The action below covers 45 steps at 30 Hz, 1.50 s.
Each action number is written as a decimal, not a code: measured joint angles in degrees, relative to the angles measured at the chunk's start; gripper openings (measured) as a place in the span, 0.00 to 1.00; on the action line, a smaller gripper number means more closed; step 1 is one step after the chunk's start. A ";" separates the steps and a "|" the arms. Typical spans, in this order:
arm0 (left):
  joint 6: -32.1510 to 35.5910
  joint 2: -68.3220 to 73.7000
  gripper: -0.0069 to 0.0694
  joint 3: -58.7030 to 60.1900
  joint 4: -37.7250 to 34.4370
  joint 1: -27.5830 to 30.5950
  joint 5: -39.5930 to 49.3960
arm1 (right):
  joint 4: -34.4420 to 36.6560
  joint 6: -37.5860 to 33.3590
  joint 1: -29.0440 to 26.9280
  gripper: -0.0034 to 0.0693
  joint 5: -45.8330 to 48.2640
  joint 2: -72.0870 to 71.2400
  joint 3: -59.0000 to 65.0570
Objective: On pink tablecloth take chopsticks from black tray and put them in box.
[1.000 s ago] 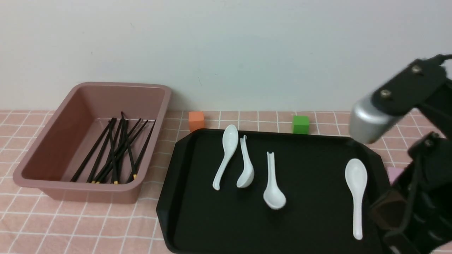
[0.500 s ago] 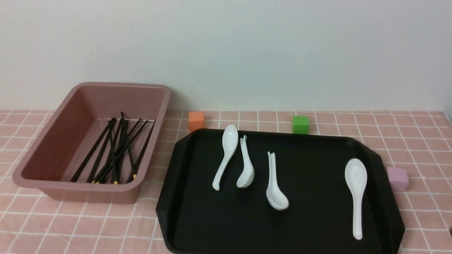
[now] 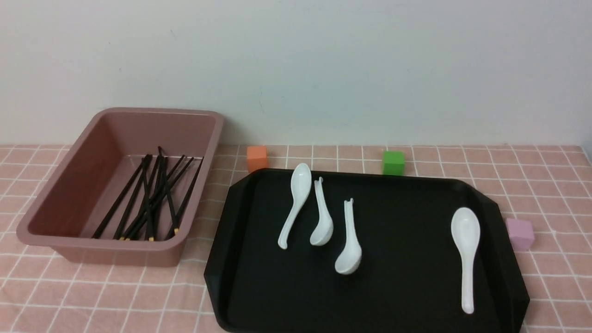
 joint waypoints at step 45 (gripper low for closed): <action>0.00 0.00 0.40 0.00 0.00 0.00 0.00 | -0.64 0.00 0.00 0.05 1.40 -0.32 -0.24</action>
